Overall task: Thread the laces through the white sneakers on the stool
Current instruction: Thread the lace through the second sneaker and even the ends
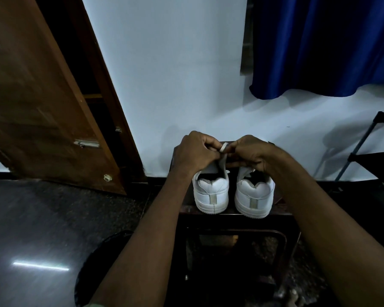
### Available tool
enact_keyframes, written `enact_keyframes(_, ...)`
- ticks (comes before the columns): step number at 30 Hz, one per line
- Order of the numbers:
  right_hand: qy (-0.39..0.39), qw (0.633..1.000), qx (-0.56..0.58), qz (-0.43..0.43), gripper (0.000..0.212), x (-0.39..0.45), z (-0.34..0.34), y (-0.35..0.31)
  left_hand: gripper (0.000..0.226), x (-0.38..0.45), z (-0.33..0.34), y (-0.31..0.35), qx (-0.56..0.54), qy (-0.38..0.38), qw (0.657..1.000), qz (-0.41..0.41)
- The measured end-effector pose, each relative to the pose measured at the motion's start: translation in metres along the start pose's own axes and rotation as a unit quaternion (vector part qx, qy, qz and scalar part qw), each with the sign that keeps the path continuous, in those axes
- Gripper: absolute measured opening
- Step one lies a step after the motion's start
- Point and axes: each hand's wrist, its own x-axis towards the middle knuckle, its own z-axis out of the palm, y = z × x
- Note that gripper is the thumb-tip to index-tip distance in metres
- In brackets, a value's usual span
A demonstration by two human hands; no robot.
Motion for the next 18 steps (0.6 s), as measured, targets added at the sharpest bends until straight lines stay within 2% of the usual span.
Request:
enact_keyframes(6,0.013,0.998,-0.066,-0.021,0.023,-0.001,-0.002,0.001,0.023,0.004,0.003,-0.013,-0.116,-0.041,0.992,-0.033)
enact_keyframes(8,0.021,0.987,-0.158,-0.015,0.022,-0.001,-0.005,-0.003,0.02,0.002,-0.002,-0.011,-0.181,-0.046,0.98,-0.064)
enact_keyframes(10,0.04,0.956,-0.291,-0.021,0.014,-0.001,-0.013,-0.011,0.012,0.002,-0.007,-0.006,-0.257,-0.029,0.962,-0.089)
enact_keyframes(13,0.1,0.881,-0.46,-0.054,0.012,-0.006,-0.03,-0.024,0.013,0.002,-0.016,0.002,-0.353,0.033,0.929,-0.108)
enact_keyframes(14,0.114,0.877,-0.462,-0.061,0.011,-0.007,-0.035,-0.028,0.013,0.003,-0.018,0.003,-0.386,0.047,0.914,-0.114)
enact_keyframes(15,0.118,0.898,-0.418,-0.063,0.009,-0.008,-0.04,-0.03,0.012,0.003,-0.021,0.005,-0.419,0.053,0.898,-0.12)
enact_keyframes(17,0.125,0.965,-0.224,-0.056,0.005,-0.006,-0.044,-0.03,0.004,0.001,-0.025,0.008,-0.454,0.055,0.88,-0.127)
enact_keyframes(18,0.115,0.986,-0.112,-0.052,0.009,-0.008,-0.042,-0.029,0.004,0.0,-0.026,0.01,-0.46,0.053,0.877,-0.126)
